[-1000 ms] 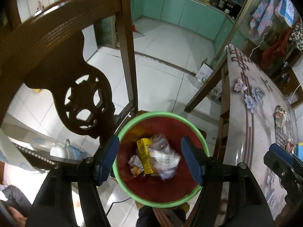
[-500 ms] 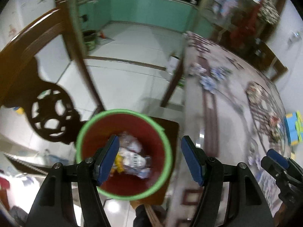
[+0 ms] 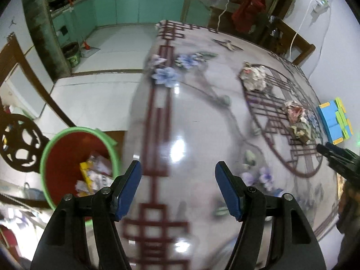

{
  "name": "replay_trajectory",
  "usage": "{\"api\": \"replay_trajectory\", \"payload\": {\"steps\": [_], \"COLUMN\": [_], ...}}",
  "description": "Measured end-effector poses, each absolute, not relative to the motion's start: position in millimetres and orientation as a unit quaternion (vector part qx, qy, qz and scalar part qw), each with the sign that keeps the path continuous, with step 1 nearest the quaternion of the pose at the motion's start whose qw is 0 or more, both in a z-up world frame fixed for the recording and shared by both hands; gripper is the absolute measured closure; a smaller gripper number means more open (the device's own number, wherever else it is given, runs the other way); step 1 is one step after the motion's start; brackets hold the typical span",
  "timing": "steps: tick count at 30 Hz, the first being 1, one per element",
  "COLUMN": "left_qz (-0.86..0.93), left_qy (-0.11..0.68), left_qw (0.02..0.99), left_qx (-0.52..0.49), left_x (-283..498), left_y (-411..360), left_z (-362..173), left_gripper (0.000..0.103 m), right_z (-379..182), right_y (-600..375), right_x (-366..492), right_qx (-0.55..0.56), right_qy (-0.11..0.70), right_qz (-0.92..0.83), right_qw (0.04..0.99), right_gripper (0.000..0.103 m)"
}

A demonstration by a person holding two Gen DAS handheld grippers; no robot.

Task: Collect trash
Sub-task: 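Grasp crumpled newspaper ball with left tool while right tool grasps crumpled white paper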

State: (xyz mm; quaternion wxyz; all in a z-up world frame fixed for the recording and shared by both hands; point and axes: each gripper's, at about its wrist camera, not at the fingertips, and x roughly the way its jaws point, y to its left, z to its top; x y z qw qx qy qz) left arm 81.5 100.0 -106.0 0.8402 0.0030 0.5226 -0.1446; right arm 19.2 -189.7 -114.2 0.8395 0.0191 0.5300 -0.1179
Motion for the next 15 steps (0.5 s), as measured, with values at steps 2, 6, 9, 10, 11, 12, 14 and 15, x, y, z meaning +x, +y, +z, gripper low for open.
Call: {"api": "replay_trajectory", "payload": {"steps": [2, 6, 9, 10, 11, 12, 14, 15], "left_qz": [-0.143, -0.144, -0.156, -0.161, -0.163, -0.167, -0.173, -0.178], "left_qy": [0.523, 0.528, 0.531, 0.532, 0.533, 0.534, 0.531, 0.528], "left_qw": [0.840, 0.837, 0.833, 0.831, 0.830, 0.828, 0.828, 0.829], "left_qx": [0.009, 0.012, 0.021, 0.025, 0.028, 0.031, 0.038, 0.044], "left_x": [77, 70, 65, 65, 65, 65, 67, 69], "left_y": [77, 29, -9, -23, -31, -43, -61, -70], "left_z": [-106, -107, -107, -108, -108, -108, -108, -108], "left_gripper": [0.036, 0.036, 0.036, 0.036, 0.036, 0.036, 0.036, 0.036], "right_z": [-128, -157, -178, -185, -190, -191, -188, -185], "right_y": [-209, -222, -232, -238, -246, -252, -265, -272], "right_x": [28, 48, 59, 61, 60, 57, 45, 37], "right_qx": [0.009, -0.019, -0.032, -0.018, 0.004, 0.020, 0.061, 0.083], "right_qy": [0.542, 0.558, 0.566, 0.571, 0.573, 0.570, 0.556, 0.547], "right_qz": [-0.098, -0.058, -0.025, -0.011, -0.004, -0.003, 0.001, 0.007], "right_qw": [0.835, 0.827, 0.824, 0.821, 0.819, 0.822, 0.829, 0.833], "right_gripper": [0.054, 0.054, 0.075, 0.090, 0.103, 0.103, 0.103, 0.103]}}
